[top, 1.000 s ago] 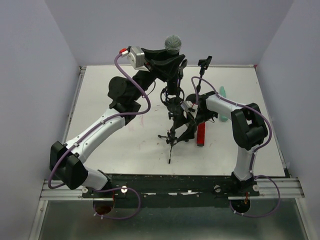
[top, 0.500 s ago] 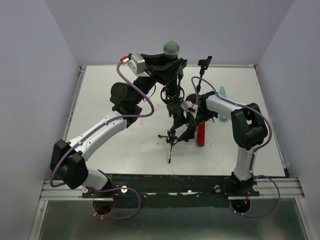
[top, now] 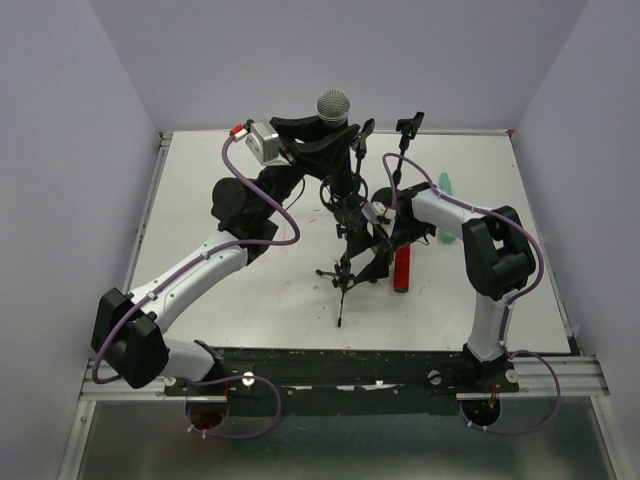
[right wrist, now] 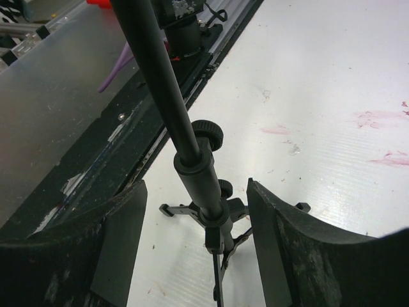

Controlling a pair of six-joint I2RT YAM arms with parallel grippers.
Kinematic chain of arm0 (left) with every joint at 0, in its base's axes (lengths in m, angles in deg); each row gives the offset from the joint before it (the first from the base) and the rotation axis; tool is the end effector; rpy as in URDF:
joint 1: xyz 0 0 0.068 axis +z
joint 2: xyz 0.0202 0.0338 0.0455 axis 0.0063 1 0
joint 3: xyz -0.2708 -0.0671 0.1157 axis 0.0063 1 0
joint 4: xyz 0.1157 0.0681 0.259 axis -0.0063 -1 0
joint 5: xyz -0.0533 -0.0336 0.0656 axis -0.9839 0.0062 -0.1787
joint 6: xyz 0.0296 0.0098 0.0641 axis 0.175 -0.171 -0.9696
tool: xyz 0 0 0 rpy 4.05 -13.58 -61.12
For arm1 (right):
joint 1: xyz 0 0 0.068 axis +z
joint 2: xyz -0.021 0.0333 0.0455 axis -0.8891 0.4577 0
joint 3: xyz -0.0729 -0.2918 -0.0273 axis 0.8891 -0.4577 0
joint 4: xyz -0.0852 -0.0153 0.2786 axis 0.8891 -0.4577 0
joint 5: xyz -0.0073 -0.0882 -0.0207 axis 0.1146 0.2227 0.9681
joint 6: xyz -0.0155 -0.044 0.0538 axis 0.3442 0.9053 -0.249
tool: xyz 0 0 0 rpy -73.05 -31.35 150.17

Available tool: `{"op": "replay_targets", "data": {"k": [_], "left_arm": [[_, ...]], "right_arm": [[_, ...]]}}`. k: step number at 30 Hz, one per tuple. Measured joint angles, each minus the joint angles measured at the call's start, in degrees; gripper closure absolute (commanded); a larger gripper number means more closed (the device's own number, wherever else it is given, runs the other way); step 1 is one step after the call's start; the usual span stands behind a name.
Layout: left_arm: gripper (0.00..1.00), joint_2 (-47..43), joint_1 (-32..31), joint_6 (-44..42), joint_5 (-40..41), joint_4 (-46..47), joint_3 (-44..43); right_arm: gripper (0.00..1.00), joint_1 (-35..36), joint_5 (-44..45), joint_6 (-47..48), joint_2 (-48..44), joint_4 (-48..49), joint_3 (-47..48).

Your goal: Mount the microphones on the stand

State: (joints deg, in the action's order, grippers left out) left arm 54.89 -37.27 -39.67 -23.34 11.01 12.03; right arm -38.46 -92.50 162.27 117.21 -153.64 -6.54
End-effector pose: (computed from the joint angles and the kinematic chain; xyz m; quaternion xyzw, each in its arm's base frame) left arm 0.2579 -0.2162 0.4884 0.1674 0.3633 -0.4794 0.7811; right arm 0.3054 0.2021 0.2032 -0.5849 0.4335 0.6066 0.3193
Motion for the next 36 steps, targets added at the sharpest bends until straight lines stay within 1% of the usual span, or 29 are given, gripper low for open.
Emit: {"op": "replay_targets", "data": {"k": [8, 15, 19, 28, 36], "left_arm": [[1.0, -1.7, 0.0, -2.8, -1.7, -2.7, 0.5], [1.0, -3.3, -0.4, -6.8, -2.4, -7.3, 0.2], [1.0, -3.7, -0.4, -7.3, -2.5, -12.5, -1.8], [1.0, -4.0, -0.5, -7.6, -2.4, -28.8, -9.4], [1.0, -5.3, -0.1, -6.4, -2.4, -32.6, -9.7]], "right_arm": [[0.28, 0.0, 0.0, 0.2, 0.0, 0.0, 0.0], [0.28, 0.0, 0.0, 0.4, 0.0, 0.0, 0.0], [0.28, 0.0, 0.0, 0.5, 0.0, 0.0, 0.0], [0.29, 0.0, 0.0, 0.9, 0.0, 0.0, -0.1], [0.29, 0.0, 0.0, 1.5, 0.0, 0.0, -0.2]]}}
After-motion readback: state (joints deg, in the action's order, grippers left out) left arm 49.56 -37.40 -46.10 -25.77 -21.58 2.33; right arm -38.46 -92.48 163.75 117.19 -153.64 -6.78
